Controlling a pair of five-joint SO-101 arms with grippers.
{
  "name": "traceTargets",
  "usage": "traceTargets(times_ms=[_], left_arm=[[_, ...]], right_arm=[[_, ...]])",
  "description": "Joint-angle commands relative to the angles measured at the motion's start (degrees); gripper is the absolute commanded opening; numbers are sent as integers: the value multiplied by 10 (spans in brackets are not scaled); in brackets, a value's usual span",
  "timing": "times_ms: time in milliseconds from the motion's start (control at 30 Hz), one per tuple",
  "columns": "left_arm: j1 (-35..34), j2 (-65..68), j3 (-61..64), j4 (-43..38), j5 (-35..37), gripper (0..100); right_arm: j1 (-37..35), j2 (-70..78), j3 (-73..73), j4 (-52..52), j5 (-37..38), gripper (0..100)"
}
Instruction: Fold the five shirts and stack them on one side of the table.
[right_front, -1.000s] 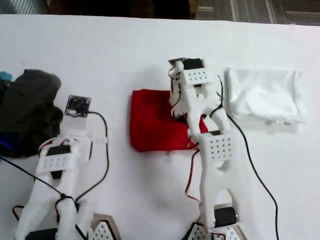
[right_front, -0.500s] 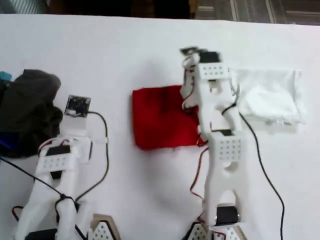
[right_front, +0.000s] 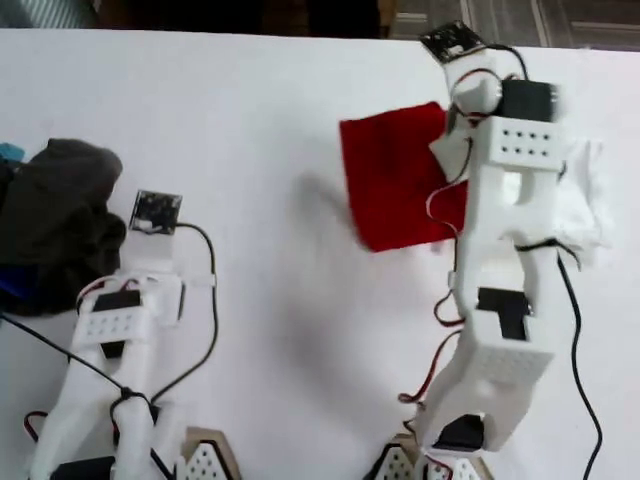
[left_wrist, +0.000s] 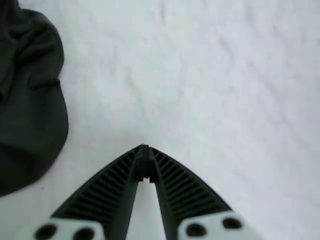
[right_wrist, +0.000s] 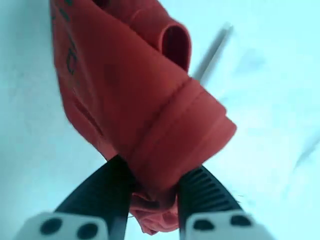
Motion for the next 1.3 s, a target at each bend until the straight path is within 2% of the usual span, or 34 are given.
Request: traceTargets(times_ms=[0,333,667,967,1267], left_arm=[[-2,-13,-2,-9,3,25],[-2,-13,-2,-9,3,25],[-2,-13,-2,-9,3,25],[-2,-13,-2,-9,3,25],[-2,-13,-2,-9,3,25]], right_arm=[[36,-51,-4,6,52,21],[142,-48,-55,-51,79,21],[175,-30,-60,-120,81,22],[209,65,-61,-148,171,22],[241,117,-61,-276,176,22]])
